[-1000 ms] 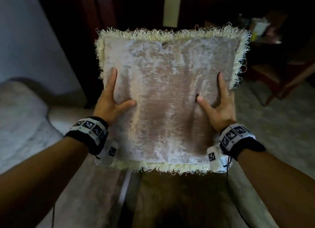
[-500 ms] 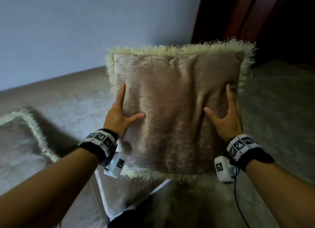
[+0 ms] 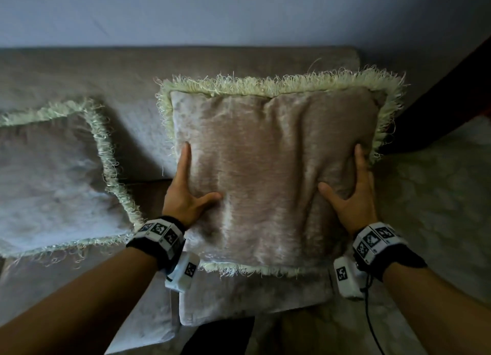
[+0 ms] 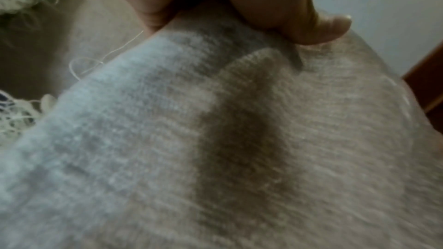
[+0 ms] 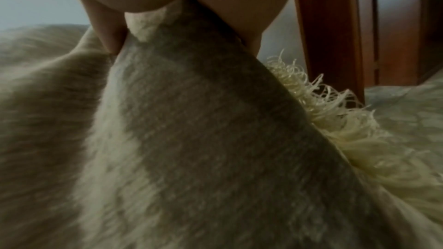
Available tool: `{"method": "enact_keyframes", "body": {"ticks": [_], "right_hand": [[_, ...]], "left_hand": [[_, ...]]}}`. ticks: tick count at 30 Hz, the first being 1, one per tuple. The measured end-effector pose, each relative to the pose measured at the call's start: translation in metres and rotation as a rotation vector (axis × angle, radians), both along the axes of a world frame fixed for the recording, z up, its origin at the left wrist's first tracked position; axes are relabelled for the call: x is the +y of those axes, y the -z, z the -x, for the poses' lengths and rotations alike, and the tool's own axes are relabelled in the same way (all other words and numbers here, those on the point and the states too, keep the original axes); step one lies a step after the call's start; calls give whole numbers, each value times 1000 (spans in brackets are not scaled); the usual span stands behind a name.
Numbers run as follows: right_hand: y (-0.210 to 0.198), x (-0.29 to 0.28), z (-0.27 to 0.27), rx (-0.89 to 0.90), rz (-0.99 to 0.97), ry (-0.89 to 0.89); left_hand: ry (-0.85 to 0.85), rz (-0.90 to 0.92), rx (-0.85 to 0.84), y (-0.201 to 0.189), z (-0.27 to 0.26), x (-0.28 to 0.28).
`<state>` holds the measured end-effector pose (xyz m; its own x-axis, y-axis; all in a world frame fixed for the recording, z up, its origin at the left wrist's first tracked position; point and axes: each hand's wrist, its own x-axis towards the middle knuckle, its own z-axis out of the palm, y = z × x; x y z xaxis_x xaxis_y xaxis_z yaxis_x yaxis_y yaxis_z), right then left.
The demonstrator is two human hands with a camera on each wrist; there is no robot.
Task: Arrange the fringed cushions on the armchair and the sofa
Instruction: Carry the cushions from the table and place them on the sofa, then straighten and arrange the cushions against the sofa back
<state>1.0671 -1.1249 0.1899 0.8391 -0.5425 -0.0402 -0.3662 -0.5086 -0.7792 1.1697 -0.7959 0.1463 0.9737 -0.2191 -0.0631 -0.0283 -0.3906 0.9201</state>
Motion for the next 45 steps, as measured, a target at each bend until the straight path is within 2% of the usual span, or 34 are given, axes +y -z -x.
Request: {"method": "enact_keyframes", "body": {"ticks": [6,13,17,21,25,29,31,34,36,40,45], "right_hand": [[89,-8,-88,68,-41,-49],[165,-13,-142,171,-75,-83],[193,-16,-158,207,-98,-119],[199,-19,-169,243,-81,-112],[182,-23,-172,309,-16,-114],[158,-23,-167,383,70,-103],[143,-21,-164,427,137,-170],[116,-14,-157,499,227,-365],[96,-13,-149,511,244,-457],[47,-25,-110,454,232,-510],[-13,-57,-33,432,316,-588]], "left_hand": [[-78,-14,109,84,-64,-1],[-143,-37,176,164,-103,-12],[-152,-61,180,191,-111,-30],[-176,-145,160,196,-115,-42],[-224,-246,180,182,-112,-42],[-266,-388,29,152,-107,-47],[-270,-437,-8,132,-105,-54],[-168,-532,-54,100,-97,-67],[-70,-547,-23,79,-86,-75],[47,-587,-5,28,-46,-90],[153,-755,-5,-43,41,-101]]}}
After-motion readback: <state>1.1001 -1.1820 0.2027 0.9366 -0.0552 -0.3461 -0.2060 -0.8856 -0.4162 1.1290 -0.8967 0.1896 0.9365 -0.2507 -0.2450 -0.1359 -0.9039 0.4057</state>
